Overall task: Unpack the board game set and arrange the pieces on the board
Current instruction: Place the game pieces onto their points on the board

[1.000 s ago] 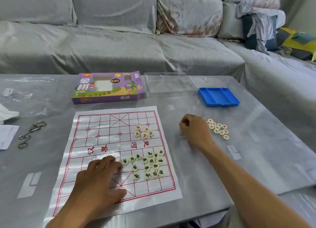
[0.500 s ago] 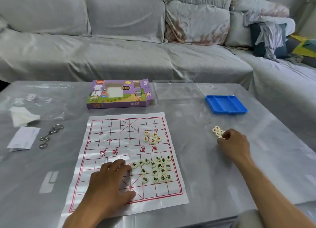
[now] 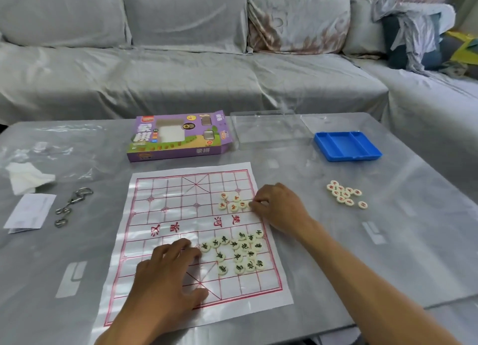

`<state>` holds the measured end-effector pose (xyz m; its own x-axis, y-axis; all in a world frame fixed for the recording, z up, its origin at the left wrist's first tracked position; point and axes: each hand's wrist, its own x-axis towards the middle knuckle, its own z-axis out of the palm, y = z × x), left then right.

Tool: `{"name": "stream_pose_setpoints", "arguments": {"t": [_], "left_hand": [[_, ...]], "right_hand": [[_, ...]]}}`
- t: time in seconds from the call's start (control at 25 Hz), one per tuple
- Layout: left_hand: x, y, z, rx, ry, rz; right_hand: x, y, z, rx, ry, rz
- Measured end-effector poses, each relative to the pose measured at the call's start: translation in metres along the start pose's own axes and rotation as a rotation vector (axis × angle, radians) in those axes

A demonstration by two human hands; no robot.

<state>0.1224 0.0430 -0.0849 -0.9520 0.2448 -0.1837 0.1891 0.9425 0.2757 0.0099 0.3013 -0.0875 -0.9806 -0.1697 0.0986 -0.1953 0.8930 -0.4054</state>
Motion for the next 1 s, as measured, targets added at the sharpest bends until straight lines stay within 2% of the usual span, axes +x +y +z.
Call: {"name": "stream_pose_setpoints", "arguments": {"t": [0.08,0.16,0.24,0.36,0.48,0.64,0.72,0.84,0.92,1.0], "left_hand": [[0.002,-0.001,0.002,0.017,0.009,0.001],[0.003,0.0,0.003,-0.001,0.028,-0.016],[0.001,0.004,0.0,-0.014,0.029,-0.021],[-0.001,0.006,-0.003,-0.023,0.012,-0.019],[-0.002,0.008,-0.004,-0.03,0.011,-0.02],[-0.004,0.005,-0.003,-0.049,-0.003,-0.027],[-0.006,0.004,-0.003,-0.05,0.003,-0.014],[-0.006,0.004,-0.002,-0.04,0.008,0.007],[-0.004,0.003,-0.002,-0.036,-0.007,0.0],[-0.002,0.0,0.0,-0.025,-0.018,-0.005]], "right_hand": [[-0.002,0.028,-0.026,0.027,0.055,0.154],[-0.011,0.072,-0.055,-0.063,0.213,0.426],[-0.035,0.112,-0.071,-0.181,0.211,0.632],[-0.052,0.143,-0.067,-0.137,0.149,0.678],[-0.05,0.147,-0.064,-0.071,0.234,0.662],[-0.055,0.143,-0.071,0.056,0.273,0.77],[-0.053,0.123,-0.075,0.052,0.323,0.697],[-0.025,0.059,-0.066,0.071,0.373,0.314],[0.001,0.015,-0.04,0.097,0.313,0.126],[0.021,-0.012,-0.007,0.103,0.236,0.075]]}}
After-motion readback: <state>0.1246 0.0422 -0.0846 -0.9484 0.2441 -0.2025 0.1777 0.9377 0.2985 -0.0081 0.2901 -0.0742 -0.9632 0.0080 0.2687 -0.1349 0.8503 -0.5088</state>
